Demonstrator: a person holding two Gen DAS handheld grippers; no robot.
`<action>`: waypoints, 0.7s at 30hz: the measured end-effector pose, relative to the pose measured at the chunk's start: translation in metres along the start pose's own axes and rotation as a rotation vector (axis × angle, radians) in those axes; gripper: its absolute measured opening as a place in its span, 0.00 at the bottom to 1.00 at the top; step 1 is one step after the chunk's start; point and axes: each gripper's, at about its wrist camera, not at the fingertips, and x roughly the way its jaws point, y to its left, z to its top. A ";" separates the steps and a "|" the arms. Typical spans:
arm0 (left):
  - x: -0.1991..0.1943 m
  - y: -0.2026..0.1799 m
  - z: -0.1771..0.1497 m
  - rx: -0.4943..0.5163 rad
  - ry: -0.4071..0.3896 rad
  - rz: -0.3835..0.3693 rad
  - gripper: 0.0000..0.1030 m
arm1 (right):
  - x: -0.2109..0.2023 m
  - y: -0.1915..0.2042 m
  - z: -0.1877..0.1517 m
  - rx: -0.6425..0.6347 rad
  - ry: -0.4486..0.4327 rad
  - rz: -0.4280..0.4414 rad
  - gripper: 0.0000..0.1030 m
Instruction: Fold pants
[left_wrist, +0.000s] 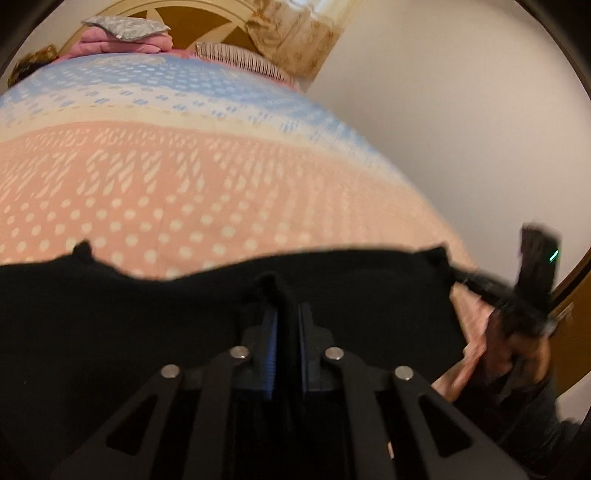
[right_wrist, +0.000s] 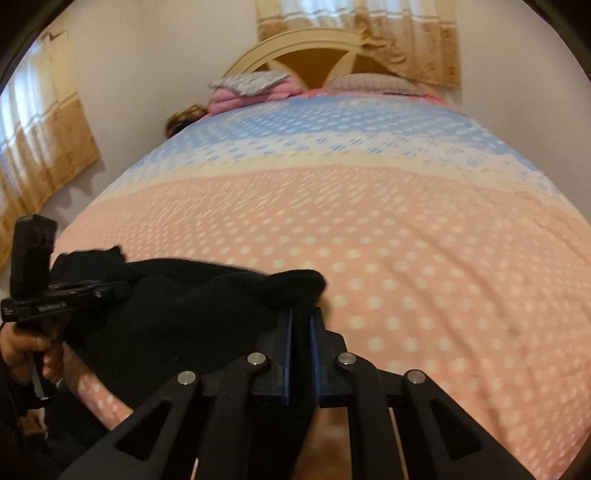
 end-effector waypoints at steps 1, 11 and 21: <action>-0.004 0.000 0.003 -0.007 -0.025 -0.003 0.09 | 0.001 -0.007 0.000 0.020 0.004 0.002 0.06; -0.002 -0.016 -0.011 0.095 -0.002 0.077 0.09 | -0.014 -0.037 -0.018 0.124 0.002 -0.010 0.43; -0.007 -0.012 -0.018 0.089 -0.021 0.095 0.09 | -0.034 0.019 -0.081 -0.193 0.144 -0.006 0.43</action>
